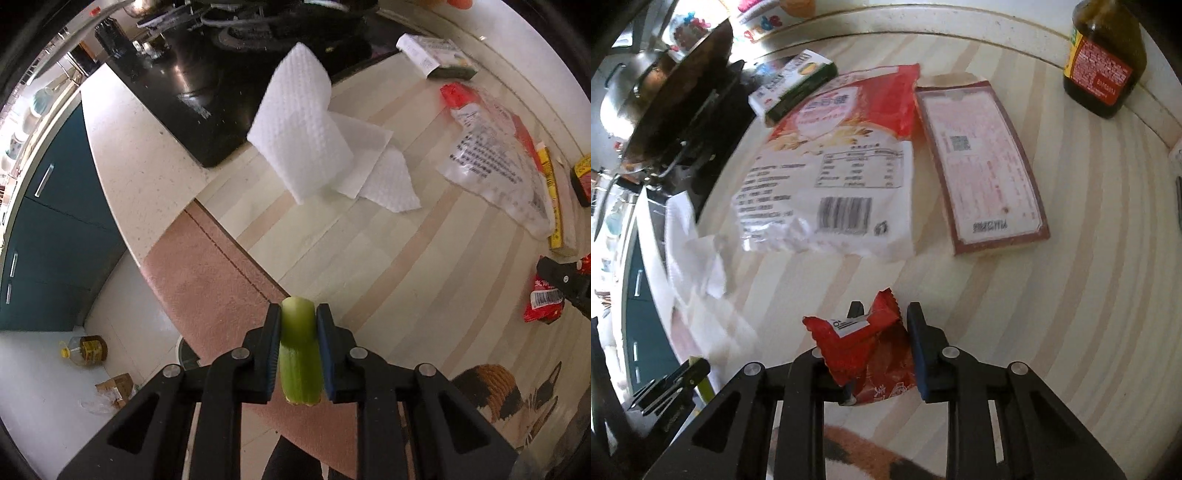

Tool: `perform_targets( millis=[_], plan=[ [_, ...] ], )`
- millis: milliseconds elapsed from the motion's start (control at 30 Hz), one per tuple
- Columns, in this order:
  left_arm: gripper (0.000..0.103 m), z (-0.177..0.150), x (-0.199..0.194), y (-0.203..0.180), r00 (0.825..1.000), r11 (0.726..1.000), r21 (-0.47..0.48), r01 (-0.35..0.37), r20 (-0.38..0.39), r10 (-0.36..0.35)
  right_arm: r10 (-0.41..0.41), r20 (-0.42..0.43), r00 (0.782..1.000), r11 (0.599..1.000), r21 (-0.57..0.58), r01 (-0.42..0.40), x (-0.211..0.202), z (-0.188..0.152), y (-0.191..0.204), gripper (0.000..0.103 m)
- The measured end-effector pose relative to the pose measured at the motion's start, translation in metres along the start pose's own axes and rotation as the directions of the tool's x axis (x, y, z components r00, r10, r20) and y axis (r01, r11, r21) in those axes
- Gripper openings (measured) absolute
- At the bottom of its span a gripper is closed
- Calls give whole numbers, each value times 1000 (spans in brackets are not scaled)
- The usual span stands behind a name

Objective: Collect trash
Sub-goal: 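Lift the cucumber with the left tool and turn toward the bin, then carry the cucumber and red wrapper over the bin and open both tools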

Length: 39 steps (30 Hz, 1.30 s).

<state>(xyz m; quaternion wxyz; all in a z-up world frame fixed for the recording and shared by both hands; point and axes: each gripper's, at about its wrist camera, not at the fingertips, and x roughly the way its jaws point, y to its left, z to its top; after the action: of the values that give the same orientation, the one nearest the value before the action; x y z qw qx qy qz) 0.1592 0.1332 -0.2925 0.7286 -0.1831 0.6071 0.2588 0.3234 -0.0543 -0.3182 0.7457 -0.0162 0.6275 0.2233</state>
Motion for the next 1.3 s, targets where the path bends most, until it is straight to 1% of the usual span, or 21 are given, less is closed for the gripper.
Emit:
perform_targets(
  millis=[167,200,300,367,500,700,867,1033,1167,1300],
  plan=[
    [15,4,-22,6,999,1000,-4,13,45,-13,39,16,999,999,3,-39,-15,-11,3,22],
    [15,5,-28,6,998,1000,-3,14,58,-14,45,17,999,999,1,-45,-18,-13,4,19],
    [15,5,-47,6,995,1000,1,26,97,-26,69,24,997,998,-7,-69,-29,-13,7,19],
    [15,12,-54,8,993,999,-1,37,114,-36,83,33,996,997,-8,-82,-34,-11,7,19],
    [15,13,-71,13,988,999,0,33,154,-33,105,51,993,994,-13,-104,-49,-9,10,18],
    [15,10,-89,35,980,999,-25,40,197,-34,146,83,986,989,-44,-143,-75,-8,25,18],
    [15,-3,-108,59,972,998,-62,24,237,-9,190,92,977,978,-102,-181,-94,-18,53,18],
    [15,-24,-123,99,965,991,-135,13,262,24,231,72,970,960,-180,-215,-99,-35,98,18],
    [15,-44,-124,131,965,979,-202,3,258,50,255,35,966,940,-245,-239,-92,-51,136,18],
    [15,-70,-119,171,969,959,-283,-21,229,89,275,-19,961,911,-316,-266,-79,-77,180,18]
  ],
)
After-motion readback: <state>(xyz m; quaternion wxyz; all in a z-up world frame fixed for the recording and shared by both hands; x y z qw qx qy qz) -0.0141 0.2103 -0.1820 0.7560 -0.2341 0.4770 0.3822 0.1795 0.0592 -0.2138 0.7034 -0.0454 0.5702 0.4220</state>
